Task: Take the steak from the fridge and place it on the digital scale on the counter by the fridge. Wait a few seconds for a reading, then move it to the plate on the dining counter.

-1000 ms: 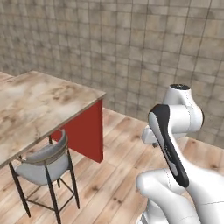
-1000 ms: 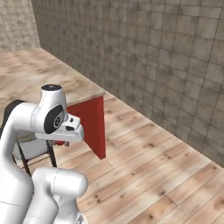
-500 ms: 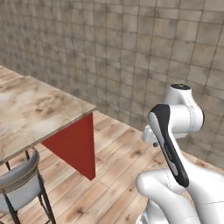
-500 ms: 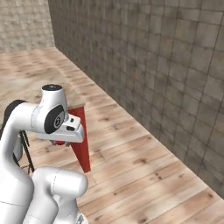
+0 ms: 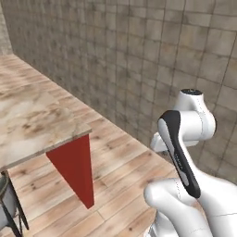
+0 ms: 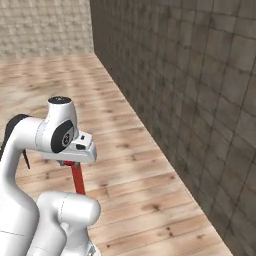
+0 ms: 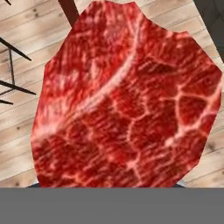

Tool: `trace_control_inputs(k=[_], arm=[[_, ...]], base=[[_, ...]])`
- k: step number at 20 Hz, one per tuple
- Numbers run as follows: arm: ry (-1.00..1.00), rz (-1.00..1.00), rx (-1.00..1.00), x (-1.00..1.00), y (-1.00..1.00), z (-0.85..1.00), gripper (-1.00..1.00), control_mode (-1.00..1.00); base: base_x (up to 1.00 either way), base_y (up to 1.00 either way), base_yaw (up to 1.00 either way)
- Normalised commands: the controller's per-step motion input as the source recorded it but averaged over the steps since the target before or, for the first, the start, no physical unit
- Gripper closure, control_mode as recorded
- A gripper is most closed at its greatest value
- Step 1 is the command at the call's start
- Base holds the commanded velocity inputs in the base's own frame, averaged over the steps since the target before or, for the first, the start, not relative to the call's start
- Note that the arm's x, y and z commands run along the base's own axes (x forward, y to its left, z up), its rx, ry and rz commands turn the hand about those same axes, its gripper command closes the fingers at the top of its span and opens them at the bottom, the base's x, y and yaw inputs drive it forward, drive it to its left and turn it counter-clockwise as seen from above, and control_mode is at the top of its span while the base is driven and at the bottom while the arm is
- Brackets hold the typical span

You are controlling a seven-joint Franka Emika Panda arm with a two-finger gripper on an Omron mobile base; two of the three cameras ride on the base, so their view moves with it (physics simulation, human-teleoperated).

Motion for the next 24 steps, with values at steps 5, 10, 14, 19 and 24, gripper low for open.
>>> trace_control_inputs(k=[5, 10, 14, 19, 24], arm=[[0.0, 0.0, 0.0, 0.0, 0.0, 0.0, 1.0, 1.0], [0.0, 0.0, 0.0, 0.0, 0.0, 0.0, 1.0, 1.0], [0.0, 0.0, 0.0, 0.0, 0.0, 0.0, 1.0, 1.0], [0.0, 0.0, 0.0, 0.0, 0.0, 0.0, 1.0, 1.0], [0.0, 0.0, 0.0, 0.0, 0.0, 0.0, 1.0, 1.0]], base=[[1.0, -0.82, 0.4], [1.0, -0.74, 0.46], [1.0, -0.58, 0.53], [1.0, -0.52, 0.55], [1.0, -0.58, 0.63]])
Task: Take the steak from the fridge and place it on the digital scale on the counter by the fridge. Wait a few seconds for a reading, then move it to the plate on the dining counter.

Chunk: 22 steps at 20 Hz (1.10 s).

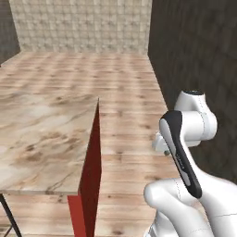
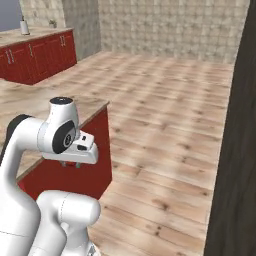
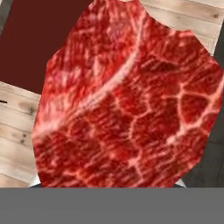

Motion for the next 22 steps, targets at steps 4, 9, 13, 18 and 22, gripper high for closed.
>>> trace_control_inputs(k=[4, 9, 13, 18, 22], arm=[[0.0, 0.0, 0.0, 0.0, 0.0, 0.0, 1.0, 1.0], [0.0, 0.0, 0.0, 0.0, 0.0, 0.0, 1.0, 1.0], [0.0, 0.0, 0.0, 0.0, 0.0, 0.0, 1.0, 1.0], [0.0, 0.0, 0.0, 0.0, 0.0, 0.0, 1.0, 1.0], [0.0, 0.0, 0.0, 0.0, 0.0, 0.0, 1.0, 1.0]], base=[[1.0, -0.57, 0.67], [0.98, -0.68, 0.64], [0.79, -0.91, 0.57], [0.51, -1.0, 0.49], [0.44, -1.0, 0.41]])
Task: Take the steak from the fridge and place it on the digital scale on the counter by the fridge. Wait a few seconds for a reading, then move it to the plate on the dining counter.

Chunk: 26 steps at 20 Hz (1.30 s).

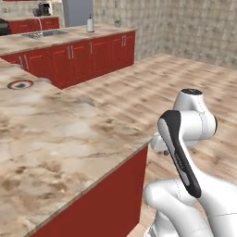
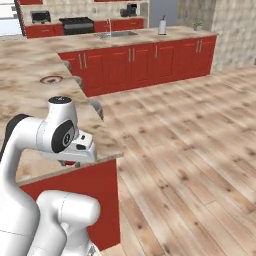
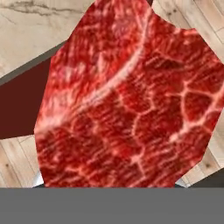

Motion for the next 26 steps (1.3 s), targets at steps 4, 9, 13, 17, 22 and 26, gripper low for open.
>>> trace_control_inputs(k=[4, 9, 13, 17, 22, 26], arm=[[0.0, 0.0, 0.0, 0.0, 0.0, 0.0, 1.0, 1.0], [0.0, 0.0, 0.0, 0.0, 0.0, 0.0, 1.0, 1.0], [0.0, 0.0, 0.0, 0.0, 0.0, 0.0, 1.0, 1.0], [0.0, 0.0, 0.0, 0.0, 0.0, 0.0, 1.0, 1.0], [0.0, 0.0, 0.0, 0.0, 0.0, 0.0, 1.0, 1.0], [0.0, 0.0, 0.0, 0.0, 0.0, 0.0, 1.0, 1.0]], base=[[0.66, -1.0, 0.36], [0.8, -1.0, 0.38], [0.85, -1.0, 0.41], [0.79, -1.0, 0.44], [0.88, -0.95, 0.52], [0.99, -0.82, 0.57]])
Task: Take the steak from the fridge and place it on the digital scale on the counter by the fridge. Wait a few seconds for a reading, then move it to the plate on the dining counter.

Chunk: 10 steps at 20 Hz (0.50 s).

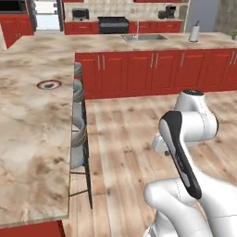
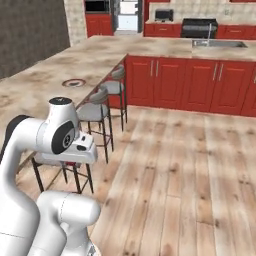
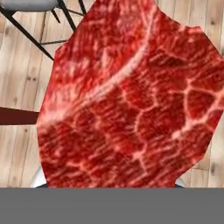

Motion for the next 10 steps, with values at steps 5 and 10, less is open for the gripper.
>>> trace_control_inputs(k=[5, 10], arm=[[0.0, 0.0, 0.0, 0.0, 0.0, 0.0, 1.0, 1.0], [0.0, 0.0, 0.0, 0.0, 0.0, 0.0, 1.0, 1.0]], base=[[0.96, -0.87, 0.55], [0.71, -1.0, 0.52]])
